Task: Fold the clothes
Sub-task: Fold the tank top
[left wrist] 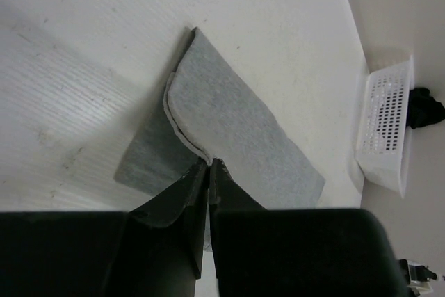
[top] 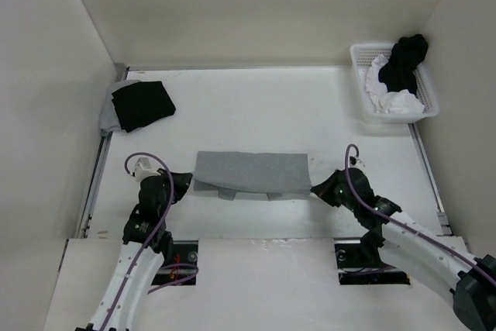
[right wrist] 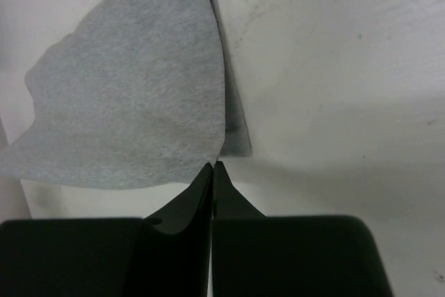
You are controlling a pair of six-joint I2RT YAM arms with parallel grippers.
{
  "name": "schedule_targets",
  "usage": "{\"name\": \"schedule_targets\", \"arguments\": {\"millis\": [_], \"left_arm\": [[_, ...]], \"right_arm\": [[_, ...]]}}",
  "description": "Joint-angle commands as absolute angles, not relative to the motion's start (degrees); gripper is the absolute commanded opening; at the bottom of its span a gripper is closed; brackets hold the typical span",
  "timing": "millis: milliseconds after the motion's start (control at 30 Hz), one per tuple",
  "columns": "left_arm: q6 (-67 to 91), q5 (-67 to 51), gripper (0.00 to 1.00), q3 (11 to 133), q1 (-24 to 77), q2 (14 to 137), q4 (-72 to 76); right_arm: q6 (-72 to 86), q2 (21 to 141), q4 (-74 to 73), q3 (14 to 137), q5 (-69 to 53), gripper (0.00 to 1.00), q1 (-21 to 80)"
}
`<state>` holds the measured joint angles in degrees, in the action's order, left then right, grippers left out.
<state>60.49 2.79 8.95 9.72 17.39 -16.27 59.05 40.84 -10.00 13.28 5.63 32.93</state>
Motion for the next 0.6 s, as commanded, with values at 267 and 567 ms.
{"name": "schedule_targets", "arguments": {"millis": [267, 567], "left_arm": [[57.57, 3.34, 0.28, 10.10, 7.16, 18.11, -18.37], [57.65, 4.74, 0.26, 13.62, 14.96, 30.91, -1.60]], "right_arm": [[61.18, 40.09, -13.72, 15.12, 15.30, 0.44, 39.06], [51.69, 55.69, 6.39, 15.20, 8.54, 0.56, 31.79]]}}
